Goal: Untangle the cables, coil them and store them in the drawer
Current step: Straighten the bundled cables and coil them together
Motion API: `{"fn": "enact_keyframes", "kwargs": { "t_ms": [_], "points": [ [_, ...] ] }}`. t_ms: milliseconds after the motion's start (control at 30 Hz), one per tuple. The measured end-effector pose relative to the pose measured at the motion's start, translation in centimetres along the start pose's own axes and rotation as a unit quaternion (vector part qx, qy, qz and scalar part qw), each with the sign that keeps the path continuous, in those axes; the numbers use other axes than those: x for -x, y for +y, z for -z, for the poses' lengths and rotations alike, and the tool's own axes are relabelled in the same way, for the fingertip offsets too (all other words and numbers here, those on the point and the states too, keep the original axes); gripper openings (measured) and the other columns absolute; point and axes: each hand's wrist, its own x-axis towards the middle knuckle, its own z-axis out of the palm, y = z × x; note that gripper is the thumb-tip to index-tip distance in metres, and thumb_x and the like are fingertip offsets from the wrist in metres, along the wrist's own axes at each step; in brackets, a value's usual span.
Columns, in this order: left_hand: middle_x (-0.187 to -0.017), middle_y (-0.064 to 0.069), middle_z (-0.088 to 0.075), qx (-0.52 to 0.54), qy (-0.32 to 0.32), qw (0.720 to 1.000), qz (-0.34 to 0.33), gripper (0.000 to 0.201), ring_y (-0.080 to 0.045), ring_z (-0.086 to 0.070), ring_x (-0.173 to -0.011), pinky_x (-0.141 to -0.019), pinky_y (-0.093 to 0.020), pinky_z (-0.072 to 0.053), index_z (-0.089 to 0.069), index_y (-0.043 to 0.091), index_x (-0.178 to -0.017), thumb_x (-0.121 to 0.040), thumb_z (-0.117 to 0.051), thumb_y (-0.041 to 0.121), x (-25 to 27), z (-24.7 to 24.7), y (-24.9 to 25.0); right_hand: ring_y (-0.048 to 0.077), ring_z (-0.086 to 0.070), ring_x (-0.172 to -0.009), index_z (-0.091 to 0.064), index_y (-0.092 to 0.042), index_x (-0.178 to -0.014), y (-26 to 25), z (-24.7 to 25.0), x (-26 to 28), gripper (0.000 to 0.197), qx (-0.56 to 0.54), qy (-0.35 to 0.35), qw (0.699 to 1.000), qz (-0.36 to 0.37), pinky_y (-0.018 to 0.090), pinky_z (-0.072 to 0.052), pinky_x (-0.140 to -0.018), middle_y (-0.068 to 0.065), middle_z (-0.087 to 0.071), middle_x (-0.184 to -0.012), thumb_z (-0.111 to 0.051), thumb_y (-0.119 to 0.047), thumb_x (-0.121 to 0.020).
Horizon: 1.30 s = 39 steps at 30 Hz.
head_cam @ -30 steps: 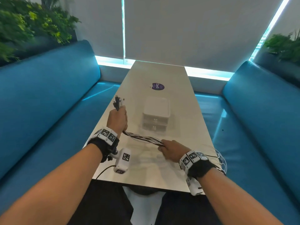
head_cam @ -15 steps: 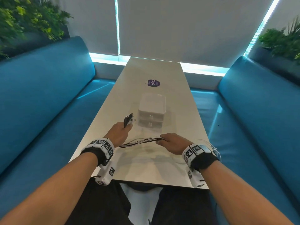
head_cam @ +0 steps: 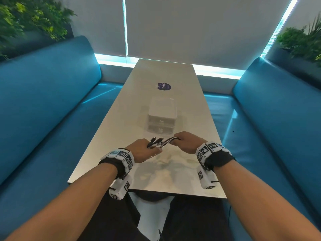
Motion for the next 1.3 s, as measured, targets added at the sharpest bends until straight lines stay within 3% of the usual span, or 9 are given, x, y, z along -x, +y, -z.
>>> {"fn": "enact_keyframes", "kwargs": {
  "t_ms": [100,233,433,533,600,667,933,1133,1300],
  "points": [
    [-0.060,0.002,-0.053,-0.024,0.007,1.000,-0.013,0.051,-0.017,-0.051,-0.055,-0.060,-0.031,-0.037,-0.054,0.019,-0.068,-0.081,-0.060,0.068,0.1,-0.2,0.1,0.022,-0.054,-0.071,-0.061,-0.009,-0.085,0.0,0.2,-0.1,0.033,0.005,0.009,1.000,-0.003,0.036,-0.043,-0.070,0.008,-0.063,-0.080,-0.051,-0.039,-0.097],
    [-0.062,0.001,-0.052,-0.090,0.025,0.995,-0.027,0.046,-0.016,-0.048,-0.055,-0.053,-0.030,-0.033,-0.048,0.020,-0.067,-0.096,-0.049,0.057,-0.2,-0.3,0.0,0.023,-0.053,-0.072,-0.062,-0.006,-0.089,-0.1,0.0,-0.2,0.033,0.002,0.012,1.000,0.001,0.035,-0.039,-0.068,0.010,-0.062,-0.081,-0.051,-0.037,-0.098],
    [-0.099,-0.008,-0.054,-0.068,0.038,0.997,-0.009,0.031,-0.026,-0.060,-0.083,-0.072,-0.037,-0.048,-0.046,0.015,-0.102,-0.095,-0.056,0.043,-1.2,-1.3,-1.0,0.022,-0.055,-0.074,-0.062,-0.007,-0.091,0.1,-1.0,-0.2,0.033,0.010,0.000,1.000,-0.007,0.036,-0.043,-0.072,0.010,-0.064,-0.085,-0.050,-0.038,-0.098],
    [-0.094,-0.006,-0.068,-0.045,0.015,0.999,-0.017,0.011,-0.025,-0.068,-0.078,-0.072,-0.039,-0.055,-0.057,0.017,-0.099,-0.099,-0.048,0.023,-1.2,-0.9,-0.5,0.023,-0.055,-0.074,-0.061,-0.009,-0.090,-0.1,-1.4,-0.3,0.033,0.003,0.008,1.000,-0.002,0.035,-0.042,-0.069,0.008,-0.064,-0.083,-0.049,-0.038,-0.099],
    [-0.090,-0.004,-0.068,-0.033,0.026,0.998,-0.035,0.019,-0.025,-0.066,-0.072,-0.066,-0.037,-0.055,-0.056,0.018,-0.114,-0.100,-0.043,0.018,-1.1,-0.7,-0.2,0.023,-0.057,-0.075,-0.060,-0.011,-0.089,-0.2,-1.5,-0.3,0.032,0.002,0.015,1.000,0.003,0.035,-0.043,-0.070,0.007,-0.064,-0.084,-0.048,-0.039,-0.099],
    [-0.085,-0.005,-0.063,-0.063,0.044,0.995,-0.059,0.022,-0.024,-0.059,-0.068,-0.065,-0.035,-0.048,-0.048,0.018,-0.123,-0.104,-0.039,0.025,-1.1,-0.6,0.2,0.025,-0.059,-0.077,-0.059,-0.014,-0.089,-0.1,-1.4,-0.4,0.031,0.002,0.021,1.000,0.004,0.036,-0.045,-0.071,0.007,-0.064,-0.084,-0.047,-0.040,-0.099],
    [-0.077,0.001,-0.054,-0.162,0.057,0.984,-0.052,0.033,-0.017,-0.053,-0.063,-0.059,-0.032,-0.039,-0.049,0.015,-0.111,-0.104,-0.034,0.043,-0.6,-0.6,-0.3,0.018,-0.055,-0.070,-0.056,-0.019,-0.086,-0.1,-2.1,-0.1,0.029,0.025,0.013,1.000,0.005,0.032,-0.039,-0.062,0.000,-0.060,-0.078,-0.048,-0.044,-0.099],
    [-0.080,-0.003,-0.061,-0.241,0.071,0.967,-0.040,0.046,-0.023,-0.059,-0.068,-0.064,-0.035,-0.049,-0.058,0.016,-0.093,-0.101,-0.036,0.055,-0.9,0.0,-0.9,0.017,-0.054,-0.066,-0.054,-0.020,-0.085,-0.6,-3.1,-0.5,0.033,0.038,0.019,0.999,-0.025,0.030,-0.036,-0.056,0.000,-0.058,-0.075,-0.050,-0.050,-0.097],
    [-0.074,-0.002,-0.057,-0.216,0.108,0.970,-0.025,0.043,-0.023,-0.054,-0.066,-0.062,-0.032,-0.041,-0.060,0.013,-0.093,-0.103,-0.038,0.049,-1.6,1.4,-1.3,0.027,-0.067,-0.071,-0.054,-0.017,-0.088,-0.4,-3.2,-0.2,0.035,0.033,0.013,0.999,-0.035,0.037,-0.051,-0.069,0.008,-0.065,-0.080,-0.046,-0.048,-0.100]
  ]
}}
